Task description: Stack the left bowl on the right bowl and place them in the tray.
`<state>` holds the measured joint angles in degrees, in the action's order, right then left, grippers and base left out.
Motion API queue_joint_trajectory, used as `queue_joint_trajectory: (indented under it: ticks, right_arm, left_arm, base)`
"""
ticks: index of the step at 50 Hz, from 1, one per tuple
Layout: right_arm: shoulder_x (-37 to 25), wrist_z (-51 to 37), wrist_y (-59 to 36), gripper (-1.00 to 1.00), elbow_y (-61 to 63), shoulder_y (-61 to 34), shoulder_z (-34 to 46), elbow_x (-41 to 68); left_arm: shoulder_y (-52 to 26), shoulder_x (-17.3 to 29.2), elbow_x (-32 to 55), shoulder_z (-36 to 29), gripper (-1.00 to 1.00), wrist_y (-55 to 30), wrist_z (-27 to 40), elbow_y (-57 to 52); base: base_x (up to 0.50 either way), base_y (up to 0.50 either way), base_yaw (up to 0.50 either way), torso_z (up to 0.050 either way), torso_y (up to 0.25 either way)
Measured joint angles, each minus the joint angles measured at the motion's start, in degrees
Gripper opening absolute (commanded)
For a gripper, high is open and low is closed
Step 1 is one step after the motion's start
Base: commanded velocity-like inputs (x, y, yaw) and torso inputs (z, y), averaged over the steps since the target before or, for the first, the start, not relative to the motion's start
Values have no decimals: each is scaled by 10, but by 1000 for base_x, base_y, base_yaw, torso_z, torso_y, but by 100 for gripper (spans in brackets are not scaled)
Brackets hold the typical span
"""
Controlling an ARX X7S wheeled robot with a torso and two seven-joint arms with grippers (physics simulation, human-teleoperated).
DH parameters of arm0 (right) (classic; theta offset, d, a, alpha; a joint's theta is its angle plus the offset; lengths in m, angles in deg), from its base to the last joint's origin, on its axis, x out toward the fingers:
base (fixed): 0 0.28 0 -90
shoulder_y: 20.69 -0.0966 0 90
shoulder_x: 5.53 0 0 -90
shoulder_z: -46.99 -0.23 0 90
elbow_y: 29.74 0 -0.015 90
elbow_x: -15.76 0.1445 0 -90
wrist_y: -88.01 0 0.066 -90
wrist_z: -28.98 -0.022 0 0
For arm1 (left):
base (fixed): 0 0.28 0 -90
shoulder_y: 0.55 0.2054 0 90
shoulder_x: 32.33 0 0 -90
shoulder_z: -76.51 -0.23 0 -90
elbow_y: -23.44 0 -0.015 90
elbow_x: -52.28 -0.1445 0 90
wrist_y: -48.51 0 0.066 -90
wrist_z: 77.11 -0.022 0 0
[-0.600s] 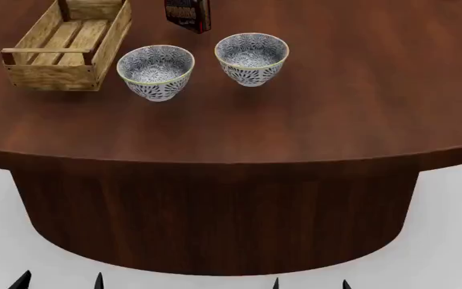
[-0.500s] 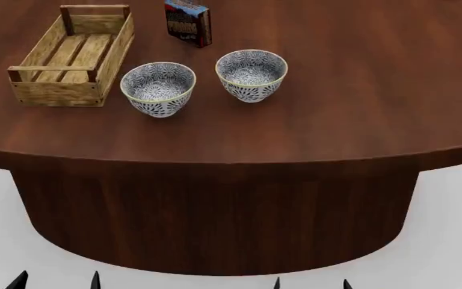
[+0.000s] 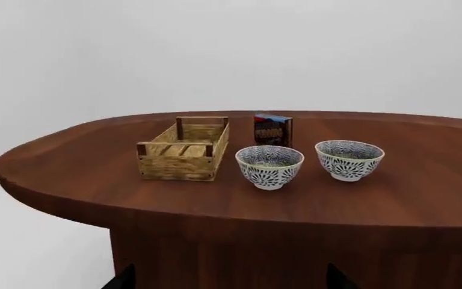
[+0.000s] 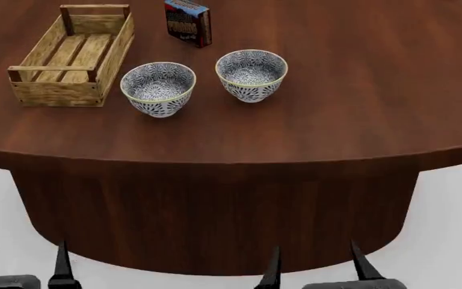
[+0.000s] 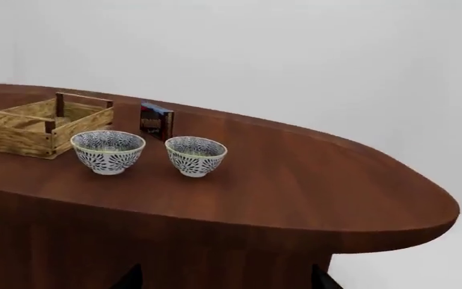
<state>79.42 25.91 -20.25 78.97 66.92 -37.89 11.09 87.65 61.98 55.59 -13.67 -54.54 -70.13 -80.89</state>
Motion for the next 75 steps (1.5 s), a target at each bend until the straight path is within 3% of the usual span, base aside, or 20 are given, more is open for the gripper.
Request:
queue_joint_trajectory:
  ticks: [19,32,49,75]
  right_arm:
    - [-22,24,-269,100,247,-61,12,-31]
    - [-24,41,-395,100,359,-110,-5,-43]
    - [32,147,-434,100,403,-142,7,-217]
    - [49,176,-446,100,412,-156,13,-263]
  left_arm:
    - [-50,44,0,28,100,-198,42,-184]
    - [-78,71,12,56,100,-292,45,-268]
    - [-96,86,22,81,100,-342,52,-323]
    - [-105,93,26,74,100,-356,62,-338]
  base:
    - [0,0,0,0,0]
    - [13,38,0,0,0]
    - [165,500,0,0,0]
    - [165,500,0,0,0]
